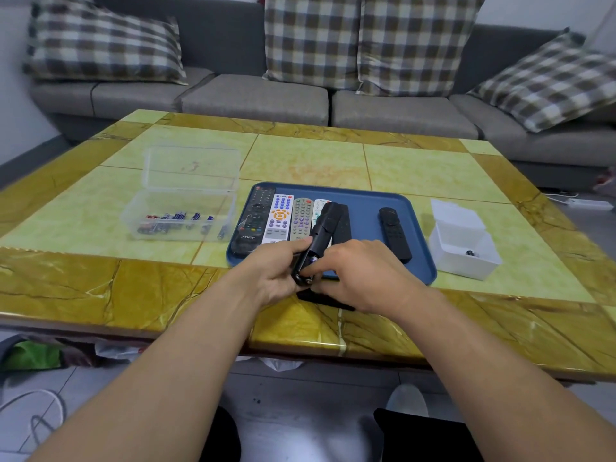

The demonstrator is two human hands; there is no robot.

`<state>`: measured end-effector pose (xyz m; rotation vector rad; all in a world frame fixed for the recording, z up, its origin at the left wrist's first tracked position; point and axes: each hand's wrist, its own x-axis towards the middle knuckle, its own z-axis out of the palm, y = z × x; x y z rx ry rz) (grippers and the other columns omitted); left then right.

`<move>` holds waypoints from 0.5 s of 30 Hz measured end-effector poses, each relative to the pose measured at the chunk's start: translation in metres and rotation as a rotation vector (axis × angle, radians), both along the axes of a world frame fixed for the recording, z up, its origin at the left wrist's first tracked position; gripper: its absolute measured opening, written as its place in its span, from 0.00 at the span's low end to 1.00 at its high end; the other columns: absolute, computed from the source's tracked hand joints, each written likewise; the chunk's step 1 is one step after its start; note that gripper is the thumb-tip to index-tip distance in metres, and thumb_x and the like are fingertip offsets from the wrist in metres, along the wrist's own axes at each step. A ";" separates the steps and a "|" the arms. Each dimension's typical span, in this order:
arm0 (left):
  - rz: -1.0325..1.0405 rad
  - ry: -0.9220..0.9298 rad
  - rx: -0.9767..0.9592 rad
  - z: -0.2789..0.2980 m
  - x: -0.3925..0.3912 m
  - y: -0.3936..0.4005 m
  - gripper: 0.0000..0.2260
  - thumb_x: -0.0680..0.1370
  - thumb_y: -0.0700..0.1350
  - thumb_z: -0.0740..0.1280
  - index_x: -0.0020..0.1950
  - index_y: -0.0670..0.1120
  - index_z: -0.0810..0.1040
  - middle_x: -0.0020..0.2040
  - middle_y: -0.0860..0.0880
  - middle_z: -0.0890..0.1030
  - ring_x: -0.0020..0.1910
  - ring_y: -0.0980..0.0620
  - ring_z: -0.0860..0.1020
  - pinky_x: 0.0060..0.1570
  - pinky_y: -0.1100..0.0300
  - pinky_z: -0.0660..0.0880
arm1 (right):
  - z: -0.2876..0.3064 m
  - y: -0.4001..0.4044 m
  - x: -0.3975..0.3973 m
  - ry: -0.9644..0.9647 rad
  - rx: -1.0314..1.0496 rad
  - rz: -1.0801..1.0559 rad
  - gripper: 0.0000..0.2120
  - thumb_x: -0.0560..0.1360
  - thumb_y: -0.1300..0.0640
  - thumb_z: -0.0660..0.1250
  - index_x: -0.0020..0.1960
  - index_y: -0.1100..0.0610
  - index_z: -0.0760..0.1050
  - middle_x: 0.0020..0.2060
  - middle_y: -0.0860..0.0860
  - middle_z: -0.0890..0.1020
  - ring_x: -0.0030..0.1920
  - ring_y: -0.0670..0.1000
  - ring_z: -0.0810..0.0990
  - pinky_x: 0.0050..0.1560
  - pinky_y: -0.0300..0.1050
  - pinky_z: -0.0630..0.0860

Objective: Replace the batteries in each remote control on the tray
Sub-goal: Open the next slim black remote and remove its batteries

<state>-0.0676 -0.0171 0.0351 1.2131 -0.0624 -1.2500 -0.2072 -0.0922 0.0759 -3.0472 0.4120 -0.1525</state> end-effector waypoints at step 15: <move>0.389 -0.284 -0.037 0.016 0.011 0.010 0.09 0.83 0.41 0.61 0.50 0.42 0.81 0.42 0.43 0.84 0.39 0.49 0.82 0.35 0.57 0.78 | -0.014 -0.007 0.016 -0.594 1.807 -0.513 0.08 0.84 0.59 0.58 0.56 0.60 0.73 0.36 0.54 0.76 0.31 0.48 0.67 0.30 0.40 0.60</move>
